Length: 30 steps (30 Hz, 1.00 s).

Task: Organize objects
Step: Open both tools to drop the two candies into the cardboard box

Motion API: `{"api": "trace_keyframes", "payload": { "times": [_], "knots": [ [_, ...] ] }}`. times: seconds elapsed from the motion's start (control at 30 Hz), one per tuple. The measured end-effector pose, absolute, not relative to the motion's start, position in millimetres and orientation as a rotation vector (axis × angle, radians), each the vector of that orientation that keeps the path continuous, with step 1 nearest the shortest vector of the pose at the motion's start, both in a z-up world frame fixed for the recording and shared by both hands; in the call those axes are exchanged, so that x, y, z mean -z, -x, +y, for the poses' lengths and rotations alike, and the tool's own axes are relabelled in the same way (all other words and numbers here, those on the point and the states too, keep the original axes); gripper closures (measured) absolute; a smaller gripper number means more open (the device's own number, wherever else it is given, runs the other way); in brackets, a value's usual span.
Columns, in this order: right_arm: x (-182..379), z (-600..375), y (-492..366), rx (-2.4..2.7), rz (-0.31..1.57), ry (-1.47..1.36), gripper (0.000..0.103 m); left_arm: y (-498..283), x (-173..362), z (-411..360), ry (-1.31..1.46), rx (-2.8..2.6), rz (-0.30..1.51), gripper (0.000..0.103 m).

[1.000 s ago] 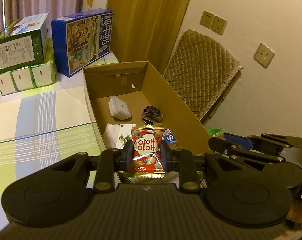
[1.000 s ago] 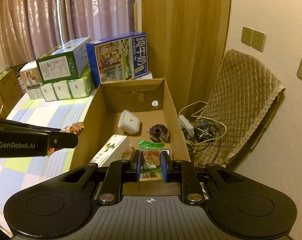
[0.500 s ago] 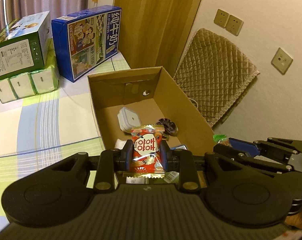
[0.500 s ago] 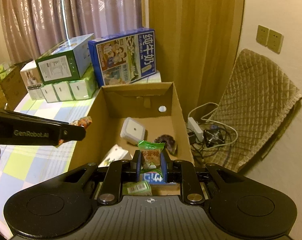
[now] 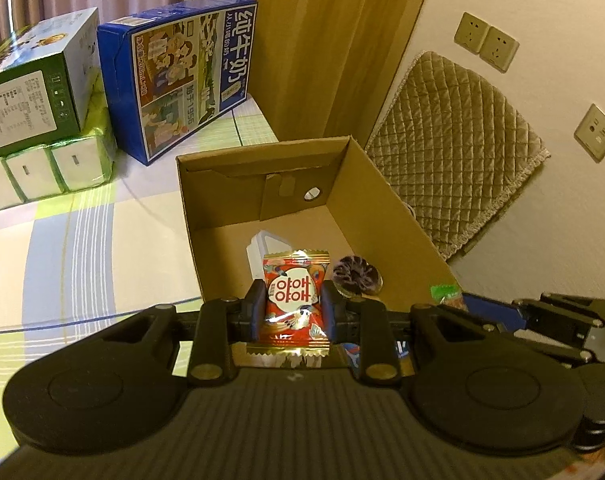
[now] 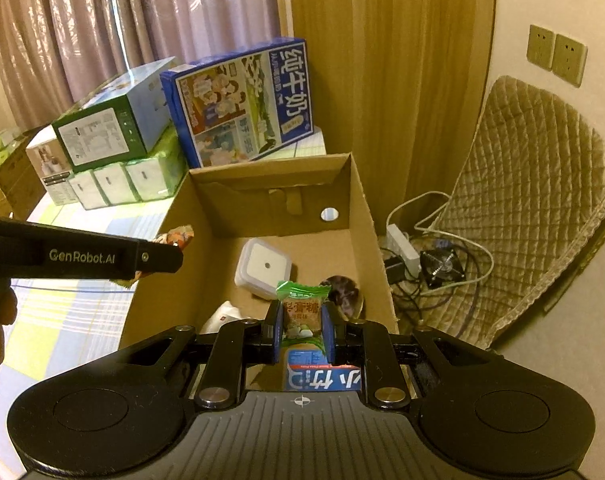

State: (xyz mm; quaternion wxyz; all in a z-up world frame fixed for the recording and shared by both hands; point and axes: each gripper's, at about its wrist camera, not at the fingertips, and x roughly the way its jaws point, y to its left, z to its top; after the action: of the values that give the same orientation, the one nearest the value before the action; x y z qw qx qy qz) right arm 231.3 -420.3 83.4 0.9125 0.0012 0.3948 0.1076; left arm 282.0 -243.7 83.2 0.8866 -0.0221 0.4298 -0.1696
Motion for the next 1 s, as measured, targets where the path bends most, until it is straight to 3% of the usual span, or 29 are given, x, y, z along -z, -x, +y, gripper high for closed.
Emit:
{"api": "trace_keyframes", "payload": {
  "times": [0.1,0.17,0.77,0.87,0.93,1.0],
  "knots": [
    [-78.5,-419.7,-234.1,-0.220,0.819,0.000,0.086,-287.8,-78.5,-244.4,0.054,0.337,0.892,0.075],
    [-76.5,-419.8,-235.3,-0.220,0.822,-0.003,0.086,-288.6,-76.6,-244.4,0.049,0.338,0.885,0.064],
    [-80.9,-415.7,-239.9,-0.249,0.792,-0.046,0.086,-277.4,-84.4,-217.8,0.066,0.314,0.847,0.061],
    [-84.7,-415.6,-240.6,-0.258,0.771,-0.065,0.077,-276.4,-84.6,-213.2,0.064,0.306,0.846,0.061],
    [-86.6,-417.9,-238.4,-0.248,0.756,-0.070,0.061,-274.9,-84.8,-209.3,0.069,0.300,0.844,0.060],
    [-87.5,-420.6,-235.5,-0.240,0.754,-0.076,0.058,-271.5,-84.8,-205.0,0.071,0.296,0.842,0.056]
  ]
}}
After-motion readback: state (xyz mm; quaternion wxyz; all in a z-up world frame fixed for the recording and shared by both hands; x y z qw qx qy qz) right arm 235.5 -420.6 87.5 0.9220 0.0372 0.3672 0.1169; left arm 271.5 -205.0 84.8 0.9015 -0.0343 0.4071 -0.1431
